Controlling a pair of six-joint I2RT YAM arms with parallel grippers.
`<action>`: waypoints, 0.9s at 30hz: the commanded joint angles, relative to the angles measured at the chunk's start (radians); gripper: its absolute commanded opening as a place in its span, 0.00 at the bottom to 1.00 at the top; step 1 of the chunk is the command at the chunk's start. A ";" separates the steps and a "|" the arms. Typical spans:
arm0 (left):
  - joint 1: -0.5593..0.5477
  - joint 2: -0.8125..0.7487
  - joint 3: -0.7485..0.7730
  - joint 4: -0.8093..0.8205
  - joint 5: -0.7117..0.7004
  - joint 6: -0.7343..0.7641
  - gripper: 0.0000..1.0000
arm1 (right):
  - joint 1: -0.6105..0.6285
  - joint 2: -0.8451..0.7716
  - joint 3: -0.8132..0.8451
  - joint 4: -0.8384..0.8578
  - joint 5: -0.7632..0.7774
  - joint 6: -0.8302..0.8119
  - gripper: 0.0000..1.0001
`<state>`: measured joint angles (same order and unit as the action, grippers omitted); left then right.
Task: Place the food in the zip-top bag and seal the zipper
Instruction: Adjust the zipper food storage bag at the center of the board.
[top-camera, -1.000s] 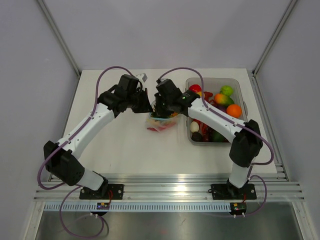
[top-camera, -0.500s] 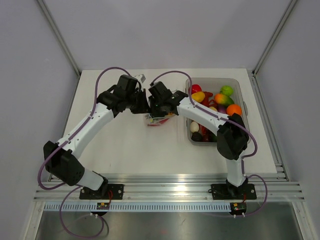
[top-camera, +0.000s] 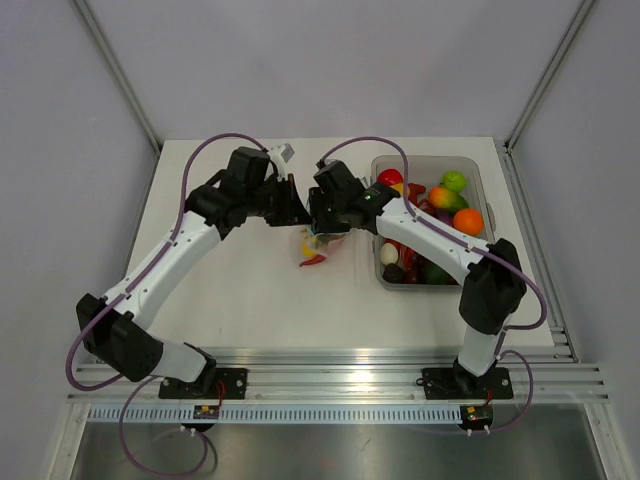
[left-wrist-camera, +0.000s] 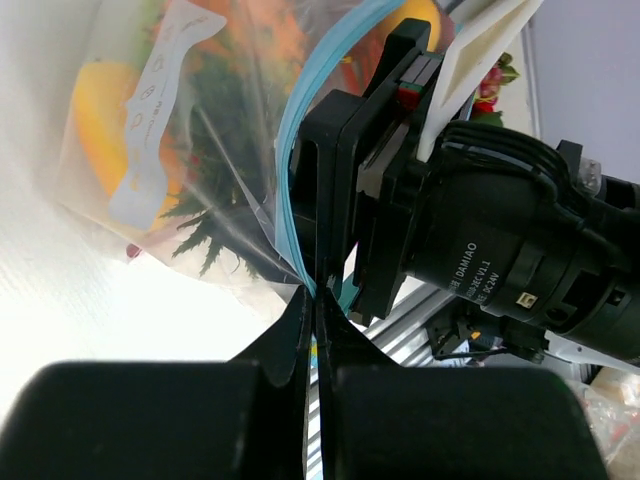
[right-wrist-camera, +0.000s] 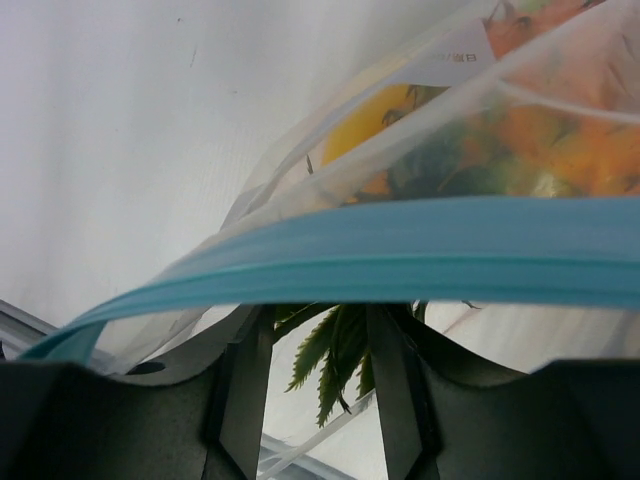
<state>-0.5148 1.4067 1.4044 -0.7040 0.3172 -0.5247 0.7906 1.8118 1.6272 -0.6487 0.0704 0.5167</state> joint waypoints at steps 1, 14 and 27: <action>0.013 0.021 0.008 0.021 -0.047 0.017 0.00 | 0.010 -0.134 0.007 0.058 -0.023 0.005 0.50; 0.018 0.066 0.015 0.026 -0.047 0.009 0.00 | 0.010 -0.144 0.097 -0.082 0.026 -0.049 0.47; 0.018 0.044 0.033 0.011 -0.035 0.002 0.00 | 0.012 -0.086 -0.046 0.076 0.112 0.023 0.00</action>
<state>-0.4957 1.4708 1.4071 -0.7170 0.2832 -0.5217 0.7948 1.6756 1.5959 -0.6502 0.1677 0.5201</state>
